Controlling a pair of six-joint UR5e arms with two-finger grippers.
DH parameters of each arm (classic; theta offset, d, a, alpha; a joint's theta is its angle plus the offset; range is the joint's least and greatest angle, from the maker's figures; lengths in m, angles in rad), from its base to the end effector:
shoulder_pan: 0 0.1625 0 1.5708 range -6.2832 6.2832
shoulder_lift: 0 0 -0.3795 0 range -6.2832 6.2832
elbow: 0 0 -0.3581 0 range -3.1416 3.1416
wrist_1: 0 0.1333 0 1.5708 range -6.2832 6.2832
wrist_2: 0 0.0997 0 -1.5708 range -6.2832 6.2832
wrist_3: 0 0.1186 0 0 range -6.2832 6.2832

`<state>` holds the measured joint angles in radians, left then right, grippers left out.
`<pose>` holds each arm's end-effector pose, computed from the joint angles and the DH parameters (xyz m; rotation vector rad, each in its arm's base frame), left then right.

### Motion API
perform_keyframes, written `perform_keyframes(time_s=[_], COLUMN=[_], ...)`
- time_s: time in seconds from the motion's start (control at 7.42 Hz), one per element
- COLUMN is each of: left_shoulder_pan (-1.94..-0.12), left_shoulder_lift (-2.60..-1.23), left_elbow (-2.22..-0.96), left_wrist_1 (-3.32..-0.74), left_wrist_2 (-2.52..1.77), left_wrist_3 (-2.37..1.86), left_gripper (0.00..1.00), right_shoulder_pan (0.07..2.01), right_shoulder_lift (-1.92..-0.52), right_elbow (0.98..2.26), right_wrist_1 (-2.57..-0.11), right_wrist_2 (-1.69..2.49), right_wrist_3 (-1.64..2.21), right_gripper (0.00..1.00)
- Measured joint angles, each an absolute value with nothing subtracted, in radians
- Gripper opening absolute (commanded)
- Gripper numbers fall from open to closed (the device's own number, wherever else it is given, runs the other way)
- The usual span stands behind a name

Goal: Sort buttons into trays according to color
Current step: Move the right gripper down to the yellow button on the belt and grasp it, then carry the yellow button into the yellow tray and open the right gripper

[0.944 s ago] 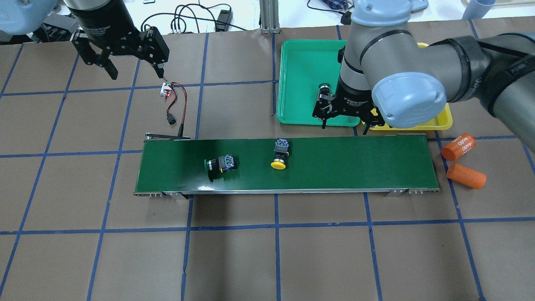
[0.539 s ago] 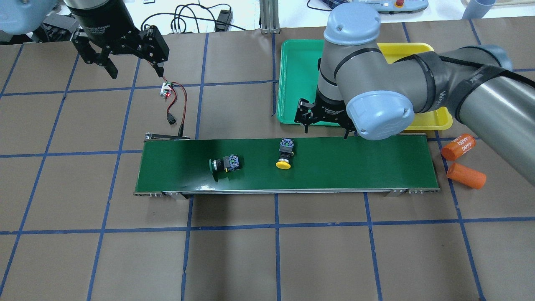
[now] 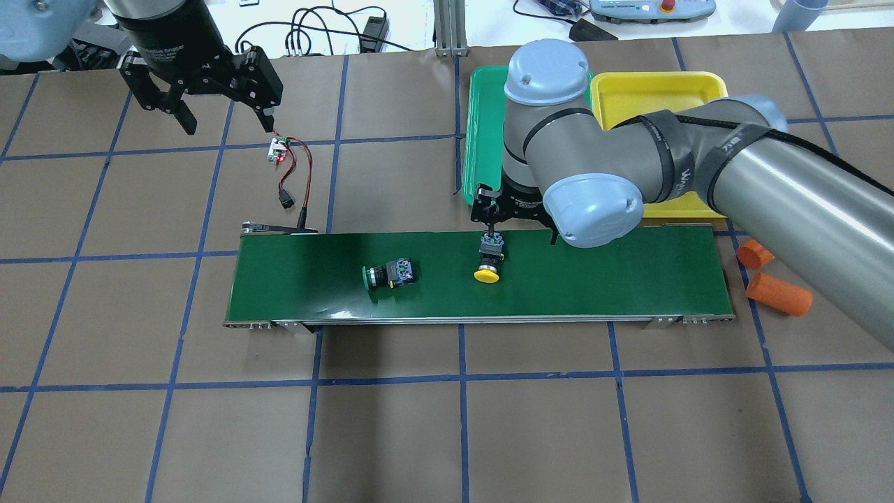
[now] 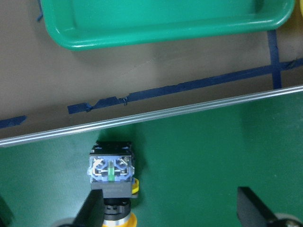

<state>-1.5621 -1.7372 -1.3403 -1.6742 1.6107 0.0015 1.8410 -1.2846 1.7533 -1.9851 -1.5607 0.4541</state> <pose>-0.1241 -0.5163 0.4374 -0.0099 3.1013 0.0613 0.2683 -0.4650 0.2410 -0.2879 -3.1173 -0.0852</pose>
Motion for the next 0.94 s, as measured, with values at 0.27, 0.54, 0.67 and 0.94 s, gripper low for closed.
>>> perform_keyframes(time_s=[0.27,0.54,0.67,0.94], left_shoulder_pan=[-1.558,-1.555,-1.555,-1.553], left_shoulder_lift=[-1.74,-1.739,-1.739,-1.744], left_elbow=[-1.338,-1.338,-1.338,-1.337], left_wrist_1=[-1.674,-1.674,-1.674,-1.673], left_wrist_2=[1.611,1.611,1.611,1.612], left_wrist_3=[0.003,0.003,0.002,0.003], left_gripper=[1.0,1.0,1.0,1.0], right_shoulder_pan=[1.855,1.856,1.854,1.845], right_shoulder_lift=[-1.25,-1.234,-1.232,-1.24], right_elbow=[1.753,1.761,1.778,1.799], right_wrist_1=[-2.001,-2.002,-2.002,-1.997], right_wrist_2=[-1.558,-1.558,-1.559,-1.561], right_wrist_3=[0.461,0.459,0.456,0.454], right_gripper=[1.0,0.5,0.14,0.0])
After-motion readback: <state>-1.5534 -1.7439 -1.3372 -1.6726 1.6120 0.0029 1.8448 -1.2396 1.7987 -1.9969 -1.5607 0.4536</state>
